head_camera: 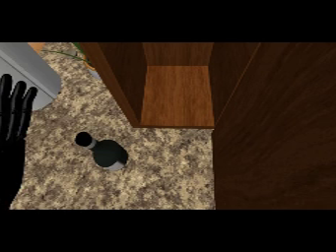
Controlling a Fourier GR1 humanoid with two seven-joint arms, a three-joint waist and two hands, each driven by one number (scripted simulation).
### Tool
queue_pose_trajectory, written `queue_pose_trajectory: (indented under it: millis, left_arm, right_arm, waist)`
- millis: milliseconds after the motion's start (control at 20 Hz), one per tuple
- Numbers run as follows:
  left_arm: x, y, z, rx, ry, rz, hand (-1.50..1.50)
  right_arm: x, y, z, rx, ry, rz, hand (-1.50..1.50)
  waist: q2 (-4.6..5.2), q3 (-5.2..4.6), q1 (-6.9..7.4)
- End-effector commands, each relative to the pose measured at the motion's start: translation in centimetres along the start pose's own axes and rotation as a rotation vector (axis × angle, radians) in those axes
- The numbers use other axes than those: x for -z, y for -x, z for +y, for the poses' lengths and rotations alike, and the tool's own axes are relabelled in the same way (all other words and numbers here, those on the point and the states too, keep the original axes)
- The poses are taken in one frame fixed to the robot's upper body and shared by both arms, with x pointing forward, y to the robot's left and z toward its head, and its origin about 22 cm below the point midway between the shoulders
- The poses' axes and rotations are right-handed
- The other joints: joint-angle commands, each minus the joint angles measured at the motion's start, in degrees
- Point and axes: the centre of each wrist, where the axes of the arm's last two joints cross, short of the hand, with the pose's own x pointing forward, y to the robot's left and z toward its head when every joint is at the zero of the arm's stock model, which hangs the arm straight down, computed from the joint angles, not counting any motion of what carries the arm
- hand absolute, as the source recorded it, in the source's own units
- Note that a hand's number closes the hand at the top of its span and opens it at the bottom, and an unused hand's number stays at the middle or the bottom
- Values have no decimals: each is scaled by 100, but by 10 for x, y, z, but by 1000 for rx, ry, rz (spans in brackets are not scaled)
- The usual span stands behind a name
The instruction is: Pick up the wine, place it into the cabinet and close the cabinet
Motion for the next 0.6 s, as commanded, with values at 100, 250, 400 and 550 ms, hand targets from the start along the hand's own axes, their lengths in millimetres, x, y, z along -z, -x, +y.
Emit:
queue_pose_trajectory:
  millis: [100,250,400,550]
  left_arm:
    - [-5,-7,-25,-18,99,-17,-150]
    - [-39,-11,-58,-96,170,-11,-150]
    - [-41,3,-83,-362,164,181,-150]
    - [-38,-19,-95,-395,178,175,-150]
  right_arm:
    - [-10,-3,13,26,-66,19,-150]
    - [-37,-19,-1,37,-107,46,-150]
    - [-42,-17,10,142,-309,185,-150]
    - [-46,-32,-6,147,-318,188,-150]
  waist:
    - [-34,-55,-85]
    - [-59,-54,-111]
    - [-54,-58,-197]
    - [-47,-52,-149]
